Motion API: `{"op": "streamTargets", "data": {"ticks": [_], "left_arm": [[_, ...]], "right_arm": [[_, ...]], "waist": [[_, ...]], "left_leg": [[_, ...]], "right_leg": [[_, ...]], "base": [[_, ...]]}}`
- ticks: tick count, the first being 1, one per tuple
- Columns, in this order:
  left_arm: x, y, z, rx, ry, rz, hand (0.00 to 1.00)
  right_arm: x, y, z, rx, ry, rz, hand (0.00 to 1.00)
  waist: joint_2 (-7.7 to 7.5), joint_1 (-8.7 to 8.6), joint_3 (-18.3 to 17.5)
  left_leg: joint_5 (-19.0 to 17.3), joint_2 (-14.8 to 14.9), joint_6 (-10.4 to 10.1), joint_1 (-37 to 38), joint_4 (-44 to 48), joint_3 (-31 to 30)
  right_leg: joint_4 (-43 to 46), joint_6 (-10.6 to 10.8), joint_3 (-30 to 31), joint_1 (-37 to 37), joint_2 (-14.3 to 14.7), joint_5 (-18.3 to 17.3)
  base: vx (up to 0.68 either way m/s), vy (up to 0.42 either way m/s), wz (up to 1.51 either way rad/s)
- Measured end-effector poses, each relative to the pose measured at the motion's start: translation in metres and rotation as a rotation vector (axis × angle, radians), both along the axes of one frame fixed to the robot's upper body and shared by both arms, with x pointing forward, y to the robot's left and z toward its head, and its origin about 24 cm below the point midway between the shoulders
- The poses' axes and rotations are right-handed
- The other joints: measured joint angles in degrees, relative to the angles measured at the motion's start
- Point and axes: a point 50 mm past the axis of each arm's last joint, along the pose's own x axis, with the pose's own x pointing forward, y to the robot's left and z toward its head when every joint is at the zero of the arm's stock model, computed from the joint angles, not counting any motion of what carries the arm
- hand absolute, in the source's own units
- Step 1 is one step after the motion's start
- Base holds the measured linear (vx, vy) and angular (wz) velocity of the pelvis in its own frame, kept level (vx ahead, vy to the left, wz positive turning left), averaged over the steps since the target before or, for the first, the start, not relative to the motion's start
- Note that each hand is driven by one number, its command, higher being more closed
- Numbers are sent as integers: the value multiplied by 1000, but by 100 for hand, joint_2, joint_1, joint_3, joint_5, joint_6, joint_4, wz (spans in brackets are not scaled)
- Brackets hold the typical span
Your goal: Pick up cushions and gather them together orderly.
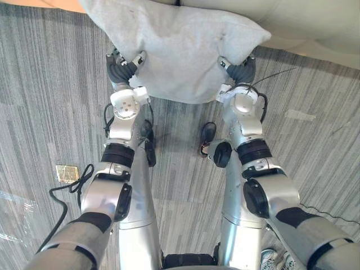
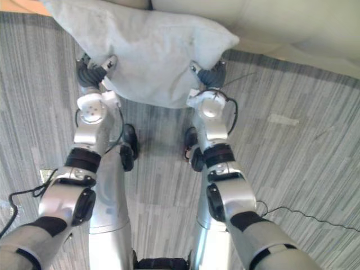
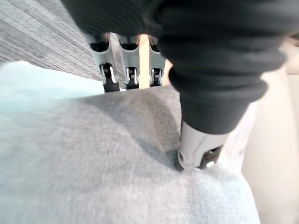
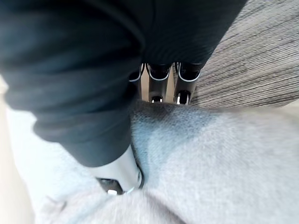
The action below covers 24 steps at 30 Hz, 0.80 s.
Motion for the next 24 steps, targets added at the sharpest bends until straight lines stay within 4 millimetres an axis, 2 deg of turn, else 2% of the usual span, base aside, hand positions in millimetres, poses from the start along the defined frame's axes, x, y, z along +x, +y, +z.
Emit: {"op": "streamTargets", "data": {"ticks": [5,8,12,14,16,18,19,21,24], "left_arm": [[-11,-12,-17,-2,-5,-49,100],[-19,-22,-25,-31,-14,-85,100],[-41,-36,-51,-70,4,-139,100],[-53,-41,-64,-98,19,-157,100],[-70,-45,-85,-129,55,-172,100],[-79,-44,-92,-152,60,-171,100],[-89,-43,-101,-173,72,-167,100],[-103,-39,-111,-188,89,-162,100],[-118,-34,-120,-219,99,-166,100]], "right_arm": [[-16,-10,-23,24,-23,-14,100],[-29,-15,-35,37,-37,-17,100],[-54,-25,-59,47,-28,-43,100],[-67,-29,-71,63,-15,-54,100],[-86,-32,-90,66,15,-57,100],[-96,-31,-94,65,11,-45,100],[-107,-31,-99,59,10,-25,100],[-119,-29,-108,48,23,0,100],[-133,-26,-118,10,44,27,100]], "waist": [[-57,-47,-37],[-63,-91,-41],[-79,-56,-79],[-125,-35,-326],[-198,-3,-842],[-207,14,-861],[-208,44,-971],[-203,66,-1277],[-184,119,-1523]], "left_leg": [[61,88,16,921,-418,89],[198,91,75,1607,-970,160],[386,65,40,2950,-1861,287],[437,42,-2,3358,-2162,314],[478,12,-27,3745,-2527,366],[505,-2,-20,4196,-2746,413],[505,-17,-19,4589,-2960,471],[506,-23,-9,4878,-3206,547],[509,-27,25,5390,-3534,632]], "right_leg": [[-483,60,25,864,119,191],[-1034,155,18,1525,195,308],[-1827,46,-76,2815,202,461],[-2063,-2,-104,3199,201,515],[-2397,22,-124,3568,195,521],[-2602,49,-130,4013,189,533],[-2816,84,-137,4393,185,543],[-3078,136,-132,4667,194,569],[-3463,210,-124,5186,215,613]], "base": [[-72,8,-16],[-56,-14,-5],[38,-29,3],[109,-18,8],[154,-2,5],[184,40,1],[159,60,-3],[134,64,-6],[178,82,-7]]}}
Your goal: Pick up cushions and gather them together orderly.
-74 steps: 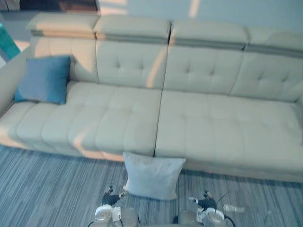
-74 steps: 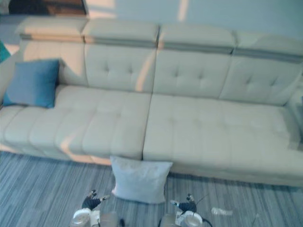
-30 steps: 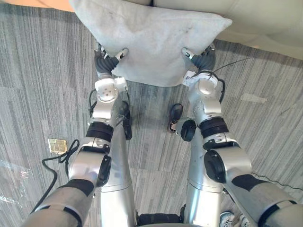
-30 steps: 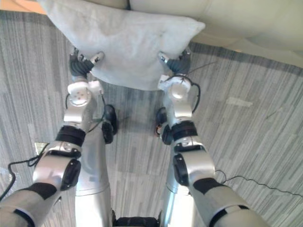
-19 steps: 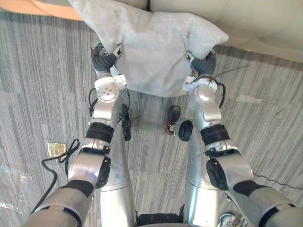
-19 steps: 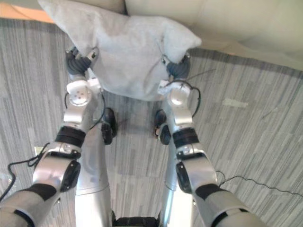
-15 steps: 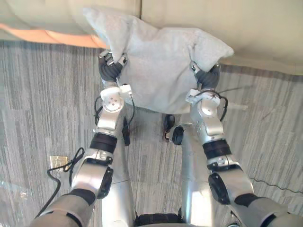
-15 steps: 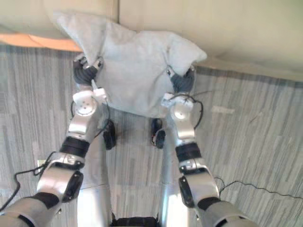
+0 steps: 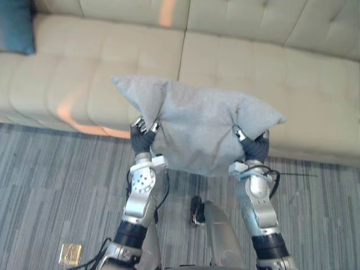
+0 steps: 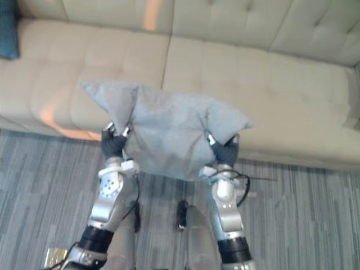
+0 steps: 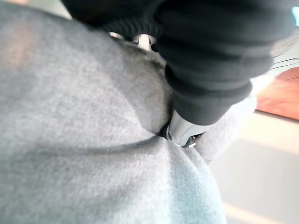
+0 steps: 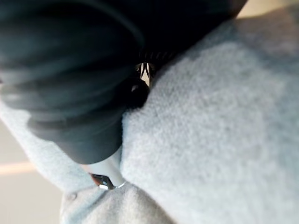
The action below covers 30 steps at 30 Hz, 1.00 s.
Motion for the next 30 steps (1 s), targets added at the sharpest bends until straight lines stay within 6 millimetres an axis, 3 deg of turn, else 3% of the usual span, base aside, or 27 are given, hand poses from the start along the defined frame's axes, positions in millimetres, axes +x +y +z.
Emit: {"op": "streamTargets", "data": {"ticks": [4,8,10,13,14,15,17,18,19,20,21,22,24,25,26,28,29,30], "left_arm": [[-24,8,-16,-31,38,9,100],[-37,9,-26,-30,73,-2,100],[-40,8,-33,-22,100,-15,100],[-44,7,-39,-7,132,-27,100],[-45,8,-40,0,136,-30,100],[-45,9,-40,9,136,-32,100],[-45,9,-40,12,135,-32,100],[-44,10,-45,32,148,-41,100],[-43,12,-50,58,165,-59,100],[-43,10,-53,66,178,-71,100],[-43,3,-62,65,222,-106,100],[-43,1,-66,68,237,-125,100],[-45,-5,-74,49,283,-145,100],[-45,-7,-75,40,287,-155,100],[-45,-12,-75,27,290,-182,100],[-46,-17,-75,10,290,-200,100],[-46,-17,-75,3,285,-206,100],[-46,-18,-74,0,283,-210,100]], "right_arm": [[-17,5,-17,-12,59,55,100],[-25,4,-27,-26,98,66,100],[-28,2,-37,-60,136,54,100],[-32,0,-47,-65,180,49,100],[-32,0,-50,-67,193,49,100],[-30,0,-54,-69,210,54,100],[-26,0,-60,-81,234,66,100],[-25,-2,-64,-98,254,74,100],[-24,-7,-68,-124,271,83,100],[-24,-9,-69,-132,278,83,100],[-23,-20,-72,-173,301,70,100],[-23,-23,-73,-174,310,57,100],[-24,-27,-75,-173,322,42,100],[-25,-30,-75,-171,323,31,100],[-28,-35,-75,-169,325,11,100],[-39,-38,-66,-165,294,-1,100],[-43,-38,-58,-162,261,-4,100],[-43,-38,-54,-161,245,-8,100]], "waist": [[66,82,-440],[200,123,-618],[215,79,-616],[206,49,-629],[233,21,-658],[163,-2,-739],[130,-20,-801],[144,-58,-815],[105,-143,-851],[119,-196,-854],[382,-175,-868],[413,-137,-872],[527,-216,-932],[547,-262,-940],[548,-272,-939],[550,-222,-937],[543,-171,-952],[552,-171,-959]], "left_leg": [[-36,31,62,649,-380,241],[-293,20,179,1025,-397,385],[-566,17,255,1315,-232,424],[-854,-31,408,1765,-138,418],[-875,-42,446,1828,-195,417],[-874,-64,447,1939,-337,411],[-874,-61,442,2064,-574,373],[-870,-74,433,2211,-814,327],[-859,-156,321,2304,-976,160],[-877,-192,236,2342,-1026,11],[-837,-159,132,2442,-1177,-298],[-676,-113,-56,2543,-1337,-430],[-615,1,-168,2626,-1353,-642],[-588,53,-213,2558,-1159,-697],[-404,212,-339,2255,-348,-735],[319,597,-56,1712,1063,-398],[538,819,122,1537,1620,-76],[532,893,139,1435,1800,41]], "right_leg": [[-549,106,164,594,93,123],[-600,241,322,915,79,120],[281,528,284,783,-55,281],[1452,446,359,476,-227,682],[1490,414,352,426,-233,635],[1259,375,331,366,-230,452],[361,372,245,292,-157,411],[-698,399,379,328,-25,702],[-1702,425,536,443,33,1374],[-1803,351,548,582,56,1726],[-1707,103,469,584,224,1609],[-1395,-11,486,449,262,1440],[-1134,-121,314,446,341,1113],[-1188,-155,231,542,394,1035],[-1363,-251,70,819,507,959],[-1725,-342,-123,1415,659,924],[-1944,-408,-165,1680,674,884],[-2025,-414,-187,1783,673,881]], "base": [[123,69,-21],[109,95,-26],[49,78,-9],[84,53,1],[144,1,5],[170,-42,6],[244,-94,2],[346,-165,20],[299,-145,34],[342,-124,32],[273,-73,3],[428,-176,-8],[337,-182,8],[355,-168,30],[333,-146,39],[396,-153,31],[260,-77,16],[220,-43,19]]}}
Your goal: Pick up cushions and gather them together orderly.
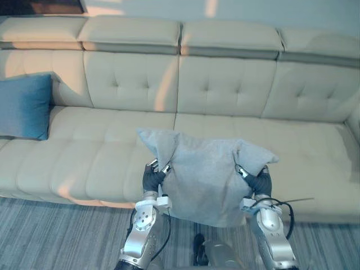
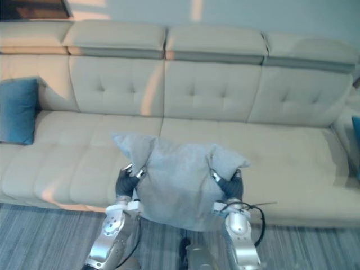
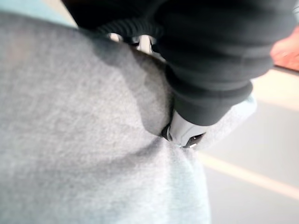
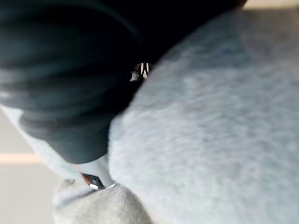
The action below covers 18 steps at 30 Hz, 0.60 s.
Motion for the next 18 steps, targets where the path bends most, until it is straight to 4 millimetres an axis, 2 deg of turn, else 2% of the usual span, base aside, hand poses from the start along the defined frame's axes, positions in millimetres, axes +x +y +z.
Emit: {"op": "streamTargets", "data": {"ticks": [2,3,4,5,6,7,8,9,10,13,15,18], "left_arm": [[0,-4,1,-14,-4,-17,100],[0,-7,1,-24,-4,-27,100],[0,-9,2,-28,-7,-33,100],[1,-9,2,-29,-8,-35,100],[1,-11,3,-32,-13,-42,100],[2,-13,4,-33,-17,-49,100],[2,-14,4,-33,-18,-52,100],[3,-13,4,-21,-18,-57,100],[3,-11,2,-7,-14,-59,100],[2,-4,-2,28,2,-60,100],[3,-1,-1,41,-12,-61,100],[6,1,3,58,-34,-66,100]], "right_arm": [[1,-4,6,-3,-28,-18,100],[2,-6,6,-4,-32,-27,100],[2,-9,7,-5,-33,-37,100],[2,-9,7,-6,-33,-41,100],[3,-12,6,-8,-31,-50,100],[6,-14,3,-9,-17,-58,100],[7,-15,1,-10,-10,-60,100],[9,-16,-6,-8,21,-68,100],[10,-14,-13,8,51,-74,100],[10,-7,-22,40,92,-73,100],[11,-5,-21,33,88,-61,100],[18,-3,-14,6,59,-53,100]], "waist": [[16,16,-51],[6,24,-91],[-29,22,-106],[-34,23,-114],[-41,40,-127],[-13,41,-139],[22,41,-161],[9,50,-195],[-39,47,-196],[-113,77,-184],[-121,79,-194],[-141,83,-186]], "left_leg": [[-120,161,127,-204,92,301],[-254,195,213,-282,-222,464],[-326,123,199,-284,-879,549],[-330,90,191,-267,-1111,561],[-297,-58,195,-198,-1894,552],[-51,-273,236,-103,-2660,449],[198,-324,262,-73,-2888,373],[166,-455,-11,108,-3211,221],[135,-611,-85,296,-3544,193],[194,-951,-11,577,-3872,412],[174,-1051,51,578,-3939,535],[145,-1058,93,398,-3923,771]], "right_leg": [[-260,-37,-52,220,-27,31],[-393,-16,-116,329,-100,57],[-482,44,-166,418,-211,96],[-501,68,-175,426,-240,111],[-549,117,-182,439,-362,142],[-578,211,-163,439,-444,200],[-602,251,-145,439,-440,215],[-745,471,17,484,-437,263],[-911,609,142,560,-554,356],[-1103,784,434,688,-861,486],[-1263,870,616,650,-942,582],[-1319,846,879,354,-946,714]], "base": [[155,5,22],[152,65,33],[145,88,33],[119,133,29],[83,239,18],[57,213,14],[49,290,2],[29,193,-1],[28,250,0],[-35,250,-11],[-57,132,-37],[-60,58,-41]]}}
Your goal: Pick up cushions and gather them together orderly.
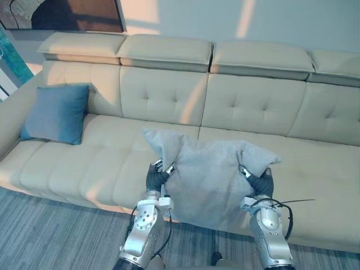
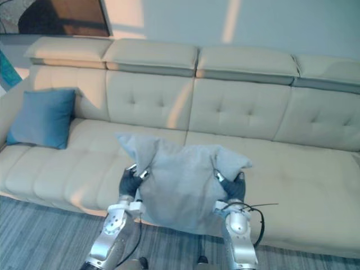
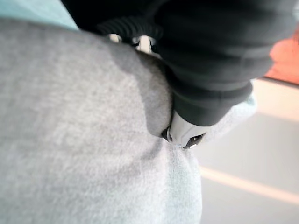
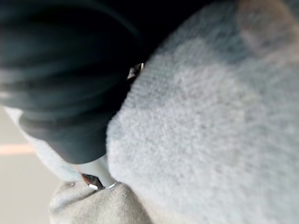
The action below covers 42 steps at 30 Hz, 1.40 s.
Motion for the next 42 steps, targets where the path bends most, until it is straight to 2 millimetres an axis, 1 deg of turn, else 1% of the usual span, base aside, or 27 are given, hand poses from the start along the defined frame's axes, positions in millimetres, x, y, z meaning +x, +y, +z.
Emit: {"op": "streamTargets", "data": {"ticks": [2,3,4,5,6,8,9,10,11,13,14,16,17,18,19,20,22,23,25,28,31,32,33,36,38,39,42], "left_arm": [[11,-1,12,11,-52,1,100],[14,-1,16,14,-66,1,100],[23,-2,28,20,-112,13,100],[34,-3,42,26,-168,24,100],[38,-4,49,30,-192,26,100],[54,-2,80,34,-309,76,100],[56,-1,87,36,-334,90,100],[63,0,106,32,-403,125,100],[66,1,113,34,-427,136,100],[78,1,158,52,-585,180,100],[80,1,167,53,-615,184,100],[94,3,215,79,-773,226,100],[96,5,224,82,-793,240,100],[104,10,246,101,-836,279,100],[111,16,263,120,-861,316,100],[113,18,270,126,-870,327,100],[120,26,299,152,-908,383,100],[120,27,306,159,-917,396,100],[125,33,327,186,-936,440,100],[130,36,340,201,-919,478,100],[133,39,346,213,-908,496,100],[135,40,351,223,-906,508,100],[136,41,355,228,-903,515,0],[139,41,358,240,-887,523,0],[139,39,363,253,-895,506,0],[138,39,363,252,-899,506,0],[139,39,364,255,-899,485,0]], "right_arm": [[18,3,20,-17,-82,0,100],[23,4,26,-19,-103,0,100],[35,7,42,-36,-168,-4,100],[46,10,61,-59,-238,-9,100],[50,11,69,-63,-265,-11,100],[66,17,104,-106,-391,-22,100],[69,19,111,-104,-415,-22,100],[75,23,129,-103,-475,-28,100],[77,24,135,-110,-493,-31,100],[95,24,168,-165,-579,-60,100],[98,23,175,-180,-592,-67,100],[115,22,221,-229,-681,-92,100],[118,23,229,-235,-697,-99,100],[123,27,252,-251,-738,-113,100],[127,30,270,-261,-767,-126,100],[128,31,278,-260,-779,-131,100],[128,33,316,-284,-853,-177,100],[127,34,325,-296,-871,-190,100],[125,37,359,-343,-920,-244,100],[124,44,382,-377,-929,-284,100],[124,47,391,-412,-927,-301,100],[124,49,395,-426,-923,-312,0],[124,49,398,-432,-921,-327,0],[125,44,399,-421,-904,-369,0],[127,34,397,-414,-878,-415,0],[127,32,398,-405,-877,-419,0],[127,24,396,-322,-862,-419,0]], "waist": [[-28,-23,24],[-34,-22,31],[-36,-31,50],[-43,-44,163],[-37,-42,210],[-31,-31,305],[-24,-32,329],[0,-19,386],[0,-13,413],[10,-13,678],[2,-13,713],[-4,1,910],[0,1,963],[12,-2,1142],[23,-27,1291],[18,-41,1348],[32,-76,1602],[39,-85,1673],[40,-140,1802],[44,-184,1912],[46,-193,1915],[45,-194,1924],[38,-192,1964],[43,-189,2017],[46,-184,2029],[47,-183,2029],[47,-176,2029]], "left_leg": [[24,24,-2,-408,171,161],[26,41,3,-492,211,196],[22,95,6,-757,353,251],[22,138,8,-939,459,280],[23,155,8,-992,484,288],[33,212,19,-1353,632,318],[35,223,20,-1406,655,322],[42,256,22,-1563,722,328],[51,263,26,-1601,730,332],[113,271,37,-1755,735,245],[129,267,35,-1796,730,234],[283,233,48,-2106,704,179],[303,232,47,-2146,697,172],[356,230,53,-2239,691,143],[397,230,53,-2337,689,112],[419,228,53,-2379,688,100],[499,210,68,-2642,679,28],[514,207,67,-2693,679,17],[588,194,72,-3040,684,-46],[623,190,62,-3354,684,-133],[637,189,61,-3566,683,-144],[651,189,58,-3698,683,-156],[657,190,59,-3777,680,-167],[657,189,57,-3889,678,-179],[659,193,55,-3968,675,-182],[659,195,54,-3973,675,-181],[682,207,18,-3971,669,-187]], "right_leg": [[-29,-25,201,-449,49,173],[-42,-19,238,-538,61,211],[-46,-9,297,-779,104,306],[-46,9,344,-947,130,413],[-59,27,347,-991,144,461],[-27,19,362,-1344,181,552],[-11,17,367,-1399,190,565],[7,23,374,-1538,212,606],[22,26,381,-1580,215,612],[43,18,343,-1676,232,635],[63,16,338,-1728,231,637],[117,1,315,-2045,221,698],[119,-6,309,-2087,221,711],[128,-11,283,-2178,225,745],[144,-8,253,-2262,226,767],[151,-5,244,-2304,226,777],[176,-12,196,-2543,222,807],[177,-12,188,-2588,221,818],[267,-20,146,-2934,203,829],[296,-20,53,-3226,199,829],[316,-20,50,-3440,198,829],[357,-20,43,-3588,198,829],[399,-20,41,-3689,198,829],[449,-21,41,-3823,198,828],[508,-20,41,-3935,199,825],[528,-21,42,-3955,199,822],[680,-39,41,-4029,205,782]], "base": [[-76,46,-44],[-80,26,-38],[-58,-5,-31],[-71,-12,-26],[-76,-16,-15],[-79,-25,-11],[-66,-38,-9],[-37,-28,-6],[-60,-42,-1],[-66,-36,13],[-89,-39,20],[-85,-45,13],[-70,-52,8],[-66,-54,9],[-80,-65,10],[-62,-53,15],[-51,-49,13],[-38,-46,9],[-28,-40,12],[-3,-37,12],[4,-11,1],[0,0,0],[0,0,0],[0,0,0],[0,0,0],[0,0,0],[2,-7,1]]}}
